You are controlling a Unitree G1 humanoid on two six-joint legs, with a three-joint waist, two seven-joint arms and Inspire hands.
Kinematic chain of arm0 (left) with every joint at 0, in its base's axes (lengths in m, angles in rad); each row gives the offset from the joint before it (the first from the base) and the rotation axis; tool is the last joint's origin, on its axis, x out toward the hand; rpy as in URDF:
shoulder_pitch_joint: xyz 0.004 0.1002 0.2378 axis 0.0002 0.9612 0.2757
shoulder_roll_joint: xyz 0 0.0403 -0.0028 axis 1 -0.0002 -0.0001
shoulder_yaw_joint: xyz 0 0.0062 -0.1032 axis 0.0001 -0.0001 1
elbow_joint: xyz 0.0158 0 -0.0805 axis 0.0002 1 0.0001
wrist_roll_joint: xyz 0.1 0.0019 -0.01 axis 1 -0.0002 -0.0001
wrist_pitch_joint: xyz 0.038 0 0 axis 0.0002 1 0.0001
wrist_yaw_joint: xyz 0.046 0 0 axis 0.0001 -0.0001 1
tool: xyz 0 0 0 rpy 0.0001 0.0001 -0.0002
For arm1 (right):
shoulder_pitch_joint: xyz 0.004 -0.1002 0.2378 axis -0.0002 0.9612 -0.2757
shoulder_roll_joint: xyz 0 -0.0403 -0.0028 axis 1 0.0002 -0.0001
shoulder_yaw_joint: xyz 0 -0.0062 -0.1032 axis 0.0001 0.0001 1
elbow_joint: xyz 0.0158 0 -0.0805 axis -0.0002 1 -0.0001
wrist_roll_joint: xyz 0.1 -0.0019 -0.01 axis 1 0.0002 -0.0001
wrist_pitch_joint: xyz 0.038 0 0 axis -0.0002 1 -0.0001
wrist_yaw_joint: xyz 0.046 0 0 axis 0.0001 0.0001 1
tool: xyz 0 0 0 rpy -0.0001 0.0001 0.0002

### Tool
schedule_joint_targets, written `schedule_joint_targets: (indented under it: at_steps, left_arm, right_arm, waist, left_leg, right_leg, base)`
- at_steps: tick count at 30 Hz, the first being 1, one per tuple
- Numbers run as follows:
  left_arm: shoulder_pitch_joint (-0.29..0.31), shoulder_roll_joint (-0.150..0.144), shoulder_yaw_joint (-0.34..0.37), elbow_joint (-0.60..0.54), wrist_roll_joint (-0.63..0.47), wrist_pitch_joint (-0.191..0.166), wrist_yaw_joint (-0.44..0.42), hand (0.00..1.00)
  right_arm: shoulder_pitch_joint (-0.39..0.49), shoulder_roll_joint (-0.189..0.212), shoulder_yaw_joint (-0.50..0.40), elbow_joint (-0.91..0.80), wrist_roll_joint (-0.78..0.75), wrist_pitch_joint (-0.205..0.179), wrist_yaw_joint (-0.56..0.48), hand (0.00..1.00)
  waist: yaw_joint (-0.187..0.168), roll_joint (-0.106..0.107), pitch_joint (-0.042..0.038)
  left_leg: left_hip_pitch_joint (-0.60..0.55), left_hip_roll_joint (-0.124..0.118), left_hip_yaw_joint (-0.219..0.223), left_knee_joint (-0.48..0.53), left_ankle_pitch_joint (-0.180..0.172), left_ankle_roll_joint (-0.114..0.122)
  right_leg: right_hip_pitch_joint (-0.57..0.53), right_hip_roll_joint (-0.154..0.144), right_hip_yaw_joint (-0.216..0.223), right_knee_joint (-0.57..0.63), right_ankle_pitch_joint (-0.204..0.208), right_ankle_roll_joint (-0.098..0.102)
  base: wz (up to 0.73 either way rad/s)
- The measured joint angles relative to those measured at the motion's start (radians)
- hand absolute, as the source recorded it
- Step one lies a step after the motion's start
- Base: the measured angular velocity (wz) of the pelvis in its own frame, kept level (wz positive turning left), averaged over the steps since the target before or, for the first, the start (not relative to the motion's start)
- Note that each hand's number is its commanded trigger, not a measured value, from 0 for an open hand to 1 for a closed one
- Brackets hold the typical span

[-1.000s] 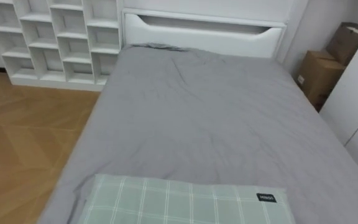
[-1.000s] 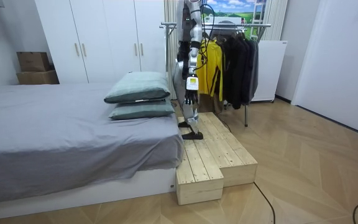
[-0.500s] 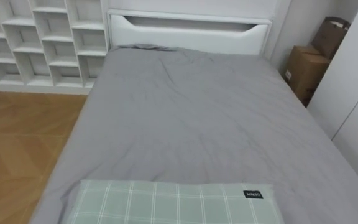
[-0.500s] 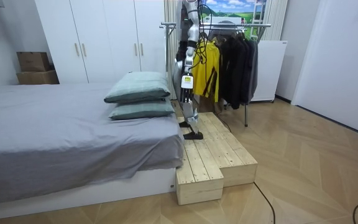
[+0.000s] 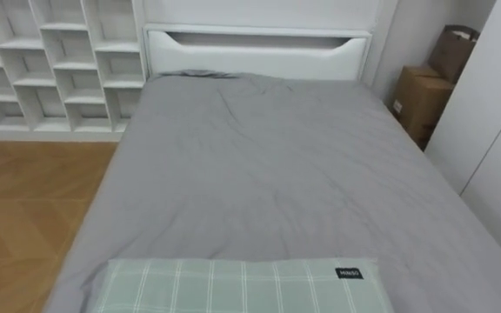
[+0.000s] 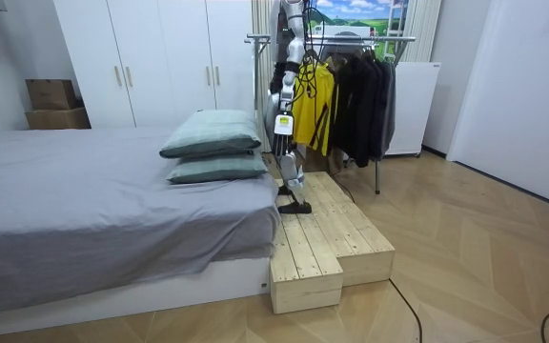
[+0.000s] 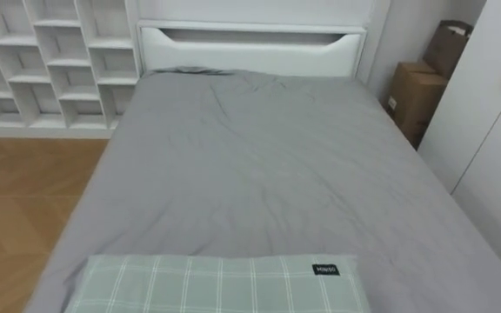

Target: Hang clothes

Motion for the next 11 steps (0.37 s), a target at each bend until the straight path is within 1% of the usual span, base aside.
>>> schedule_joint_targets:
  at_steps: [3, 8, 11]
  left_arm:
    - [0.000, 0.000, -0.001, 0.000, 0.001, 0.008, -0.009, 0.00]
    - [0.000, 0.000, -0.002, 0.001, 0.003, 0.008, -0.013, 0.00]
    - [0.000, 0.001, -0.002, 0.006, 0.024, 0.008, -0.022, 0.00]
  right_arm:
    - [0.001, 0.000, 0.001, -0.001, 0.000, 0.002, 0.001, 0.00]
    - [0.001, 0.000, 0.001, -0.006, 0.000, 0.002, 0.002, 0.00]
    - [0.000, 0.000, 0.009, -0.008, 0.000, 0.001, 0.004, 0.00]
  waist:
    - [0.002, 0.000, -0.0004]
    - [0.002, -0.001, -0.0007]
    - [0.004, -0.001, -0.0007]
  left_leg:
    - [0.001, 0.000, 0.005, 0.001, 0.000, 0.000]
    - [0.003, 0.000, 0.007, 0.001, 0.000, 0.000]
    - [0.005, 0.000, 0.012, 0.002, 0.000, 0.000]
  right_leg:
    - [0.000, 0.000, 0.005, 0.001, 0.000, 0.000]
    - [0.000, 0.000, 0.012, 0.002, 0.000, 0.000]
    - [0.000, 0.000, 0.018, 0.002, 0.001, -0.001]
  base:
    - [-0.06]
    - [0.00]
    - [-0.01]
